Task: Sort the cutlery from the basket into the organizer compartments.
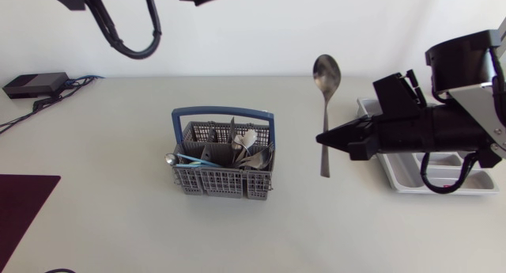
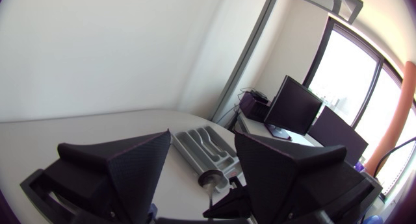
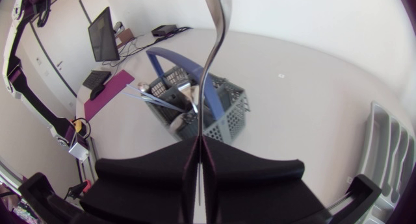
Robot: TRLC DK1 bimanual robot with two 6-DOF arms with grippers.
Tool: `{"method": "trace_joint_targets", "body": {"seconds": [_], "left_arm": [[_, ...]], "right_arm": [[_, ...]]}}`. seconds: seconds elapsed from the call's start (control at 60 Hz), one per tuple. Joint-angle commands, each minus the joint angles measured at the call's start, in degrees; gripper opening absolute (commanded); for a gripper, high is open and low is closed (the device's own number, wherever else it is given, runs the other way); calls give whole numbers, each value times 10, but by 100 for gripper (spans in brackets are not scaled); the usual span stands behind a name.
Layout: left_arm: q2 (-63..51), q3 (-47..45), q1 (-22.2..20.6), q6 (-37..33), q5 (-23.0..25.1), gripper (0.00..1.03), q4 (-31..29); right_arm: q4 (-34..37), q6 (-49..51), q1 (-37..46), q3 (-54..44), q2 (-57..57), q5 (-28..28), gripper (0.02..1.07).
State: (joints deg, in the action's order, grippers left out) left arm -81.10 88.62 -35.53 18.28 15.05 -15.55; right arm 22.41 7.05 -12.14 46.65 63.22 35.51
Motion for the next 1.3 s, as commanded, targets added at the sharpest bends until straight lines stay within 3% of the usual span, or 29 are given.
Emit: {"method": "trace_joint_targets", "body": {"seconds": [0.0,0.033,0.25,0.417,0.533,0.767,1.083,1.283], "left_arm": [[19,19,9,-40,-19,70,-4],[23,22,15,-67,-39,70,-25],[36,-5,49,-156,-41,70,-110],[40,-45,49,-233,-56,70,-175],[62,-81,50,-265,-92,70,-184],[106,-152,84,-307,-94,70,-189],[170,-271,89,-359,-94,70,-159],[201,-313,144,-388,-64,70,-154]], "right_arm": [[14,43,56,-2,10,15,9],[23,60,85,4,23,24,9],[62,175,225,56,123,62,9],[84,229,301,130,226,64,9],[111,259,348,210,305,63,9],[172,295,404,382,459,51,9],[161,289,418,499,603,4,9],[199,283,436,596,655,-2,9]]}}
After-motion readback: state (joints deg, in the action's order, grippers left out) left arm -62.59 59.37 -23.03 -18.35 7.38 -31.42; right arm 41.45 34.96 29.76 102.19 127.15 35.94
